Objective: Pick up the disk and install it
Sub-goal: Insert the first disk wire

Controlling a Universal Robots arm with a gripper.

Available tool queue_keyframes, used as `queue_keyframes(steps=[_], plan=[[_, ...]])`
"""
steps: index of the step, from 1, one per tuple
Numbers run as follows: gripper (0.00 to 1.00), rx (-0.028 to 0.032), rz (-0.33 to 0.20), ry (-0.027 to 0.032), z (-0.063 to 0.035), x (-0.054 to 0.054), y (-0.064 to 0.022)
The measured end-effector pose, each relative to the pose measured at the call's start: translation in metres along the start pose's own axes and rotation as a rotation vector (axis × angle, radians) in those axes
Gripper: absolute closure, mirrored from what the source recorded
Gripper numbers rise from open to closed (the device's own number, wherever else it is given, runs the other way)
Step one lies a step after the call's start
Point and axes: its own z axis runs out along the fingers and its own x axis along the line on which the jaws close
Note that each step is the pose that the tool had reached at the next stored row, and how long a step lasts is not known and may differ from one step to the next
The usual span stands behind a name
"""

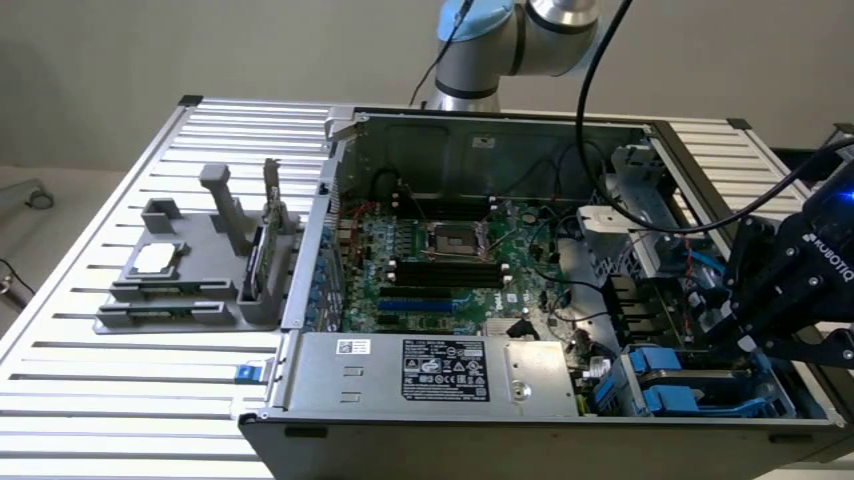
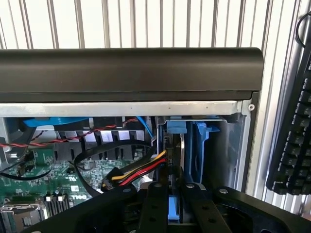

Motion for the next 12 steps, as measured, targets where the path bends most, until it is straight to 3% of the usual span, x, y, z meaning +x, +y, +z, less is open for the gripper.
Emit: queue_keyframes(steps=[12], plan=[[0.84,-0.0043,0.006,0.0037,0.0008,-0.0009,-0.0008]])
